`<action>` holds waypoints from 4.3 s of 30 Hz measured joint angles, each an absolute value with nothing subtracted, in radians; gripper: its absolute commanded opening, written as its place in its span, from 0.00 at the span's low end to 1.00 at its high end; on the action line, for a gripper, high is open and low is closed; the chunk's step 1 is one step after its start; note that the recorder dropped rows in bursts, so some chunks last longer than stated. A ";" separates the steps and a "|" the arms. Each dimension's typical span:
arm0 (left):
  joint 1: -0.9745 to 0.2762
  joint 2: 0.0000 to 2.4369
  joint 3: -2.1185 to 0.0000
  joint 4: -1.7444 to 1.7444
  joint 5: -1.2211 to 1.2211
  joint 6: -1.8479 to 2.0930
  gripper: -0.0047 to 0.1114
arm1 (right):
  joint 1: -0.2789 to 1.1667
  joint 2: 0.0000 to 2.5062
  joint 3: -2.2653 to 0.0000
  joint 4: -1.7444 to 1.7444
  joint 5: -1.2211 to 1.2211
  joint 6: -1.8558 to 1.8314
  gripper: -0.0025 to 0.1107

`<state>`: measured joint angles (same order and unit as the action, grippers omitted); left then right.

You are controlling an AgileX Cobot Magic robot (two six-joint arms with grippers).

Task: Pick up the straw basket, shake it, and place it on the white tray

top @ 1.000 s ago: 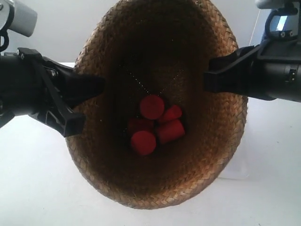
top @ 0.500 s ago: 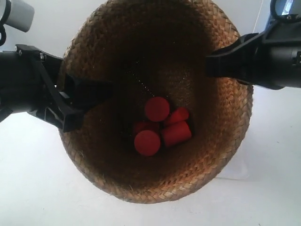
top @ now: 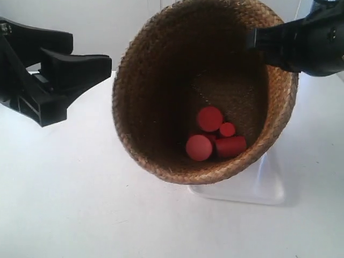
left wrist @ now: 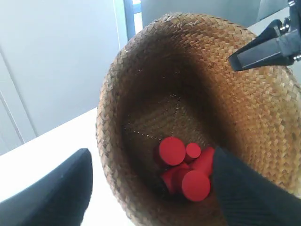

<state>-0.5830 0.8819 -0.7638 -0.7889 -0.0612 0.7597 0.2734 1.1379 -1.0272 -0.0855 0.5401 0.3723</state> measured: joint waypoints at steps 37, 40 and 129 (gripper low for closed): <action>-0.583 0.882 -0.606 -0.845 -0.319 0.764 0.60 | -0.192 1.529 -1.378 0.525 0.984 -0.274 0.02; -0.583 0.882 -0.606 -0.845 -0.319 0.764 0.60 | -0.192 1.549 -1.380 0.539 0.971 -0.284 0.02; -0.583 0.640 -0.606 -0.818 -0.064 0.791 0.04 | -0.198 0.283 -0.623 1.117 0.702 -0.838 0.02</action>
<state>-0.5830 0.6404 -0.6055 -0.8181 -0.0643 0.7905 -0.1984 0.2831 -0.6234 1.1172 0.7019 -0.8381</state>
